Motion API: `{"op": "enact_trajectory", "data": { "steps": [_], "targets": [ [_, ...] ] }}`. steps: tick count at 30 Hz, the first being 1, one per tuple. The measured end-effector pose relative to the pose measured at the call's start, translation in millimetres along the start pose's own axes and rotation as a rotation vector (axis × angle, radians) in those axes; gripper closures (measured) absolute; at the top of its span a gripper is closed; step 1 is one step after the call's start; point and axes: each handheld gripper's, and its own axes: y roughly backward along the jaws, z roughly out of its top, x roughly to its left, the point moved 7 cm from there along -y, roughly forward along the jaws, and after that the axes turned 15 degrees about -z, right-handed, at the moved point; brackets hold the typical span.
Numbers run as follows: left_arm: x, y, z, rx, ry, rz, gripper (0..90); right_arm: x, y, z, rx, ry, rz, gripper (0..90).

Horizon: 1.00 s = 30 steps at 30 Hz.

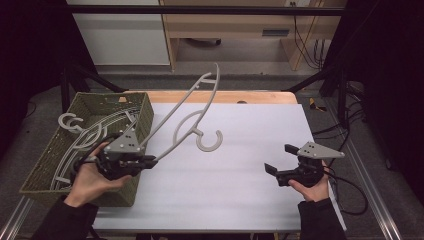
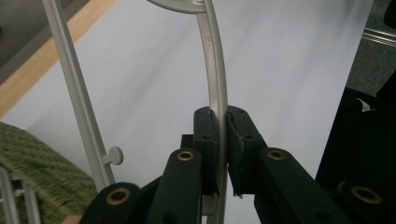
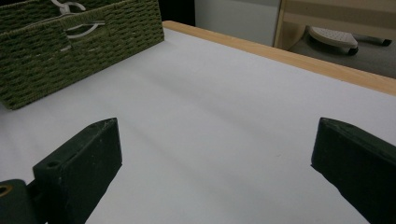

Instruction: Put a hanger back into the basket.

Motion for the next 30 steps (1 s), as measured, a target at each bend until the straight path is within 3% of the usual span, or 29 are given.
{"op": "enact_trajectory", "data": {
  "steps": [11, 16, 30],
  "targets": [
    [17.0, 49.4, -32.2, 0.007, 0.024, 0.039, 82.5, -0.9, 0.2, 0.2, -0.001, -0.002, -0.005, 2.0],
    [27.0, 58.4, -51.5, 0.042, 0.051, 0.043, 82.5, -0.5, -0.3, -0.3, 0.002, 0.002, -0.004, 1.9],
    [52.3, 75.7, -115.6, 0.075, 0.152, 0.043, 82.4, 0.3, -1.8, -1.4, 0.010, 0.009, -0.004, 1.9]
  ]
}}
